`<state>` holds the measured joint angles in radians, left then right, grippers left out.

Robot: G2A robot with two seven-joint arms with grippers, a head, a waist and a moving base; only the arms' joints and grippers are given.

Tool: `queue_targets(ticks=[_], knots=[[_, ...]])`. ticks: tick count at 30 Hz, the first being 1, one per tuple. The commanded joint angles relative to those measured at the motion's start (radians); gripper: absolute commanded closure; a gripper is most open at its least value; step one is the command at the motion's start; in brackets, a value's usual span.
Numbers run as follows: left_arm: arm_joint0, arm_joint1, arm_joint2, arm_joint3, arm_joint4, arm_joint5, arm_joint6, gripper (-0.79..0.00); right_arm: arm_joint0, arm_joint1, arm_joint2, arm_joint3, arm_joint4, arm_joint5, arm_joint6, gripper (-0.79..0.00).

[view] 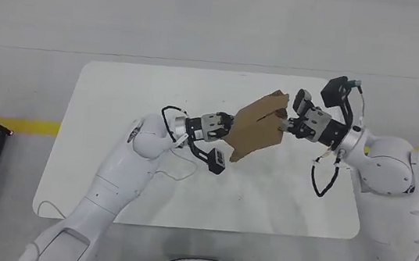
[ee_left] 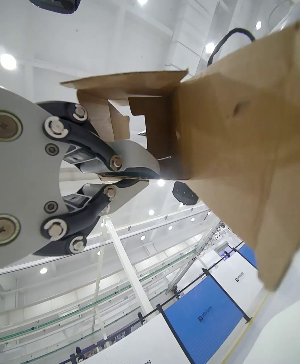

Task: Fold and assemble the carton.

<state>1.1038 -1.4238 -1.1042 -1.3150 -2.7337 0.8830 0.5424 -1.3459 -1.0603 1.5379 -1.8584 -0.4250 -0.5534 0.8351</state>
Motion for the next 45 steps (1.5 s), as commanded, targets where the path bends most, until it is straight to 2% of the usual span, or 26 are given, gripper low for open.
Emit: queue_targets(ticks=[1, 9, 15, 20, 25, 37, 40, 45], knots=[[-0.001, 0.002, 0.002, 0.003, -0.004, 0.003, -0.006, 0.0, 0.009, 0.001, -0.011, 0.002, -0.002, 0.003, 0.005, -0.785], [0.001, 0.012, -0.003, 0.024, -0.045, 0.023, -0.029, 0.0, 0.011, 0.007, 0.032, 0.003, 0.034, 0.018, -0.083, -0.785], [0.0, 0.015, -0.01, 0.034, -0.06, 0.023, -0.04, 0.0, -0.026, 0.006, 0.08, 0.002, 0.078, 0.036, -0.214, -0.785], [0.0, 0.015, -0.01, 0.034, -0.06, 0.023, -0.04, 0.0, -0.063, 0.002, 0.094, -0.012, 0.137, 0.012, -0.326, -0.785], [0.0, 0.015, -0.01, 0.034, -0.06, 0.023, -0.04, 0.0, -0.057, 0.002, 0.059, -0.022, 0.114, -0.02, -0.316, -0.785], [0.0, 0.015, -0.01, 0.034, -0.06, 0.023, -0.04, 0.0, 0.019, 0.003, -0.03, 0.007, 0.018, 0.02, -0.262, -0.785], [0.0, 0.015, -0.01, 0.034, -0.06, 0.023, -0.04, 0.0, 0.028, 0.002, -0.015, 0.001, 0.027, 0.031, -0.317, -0.785], [0.0, 0.015, -0.01, 0.034, -0.06, 0.023, -0.04, 0.0, 0.002, 0.003, 0.021, -0.038, 0.079, -0.026, -0.385, -0.785]])
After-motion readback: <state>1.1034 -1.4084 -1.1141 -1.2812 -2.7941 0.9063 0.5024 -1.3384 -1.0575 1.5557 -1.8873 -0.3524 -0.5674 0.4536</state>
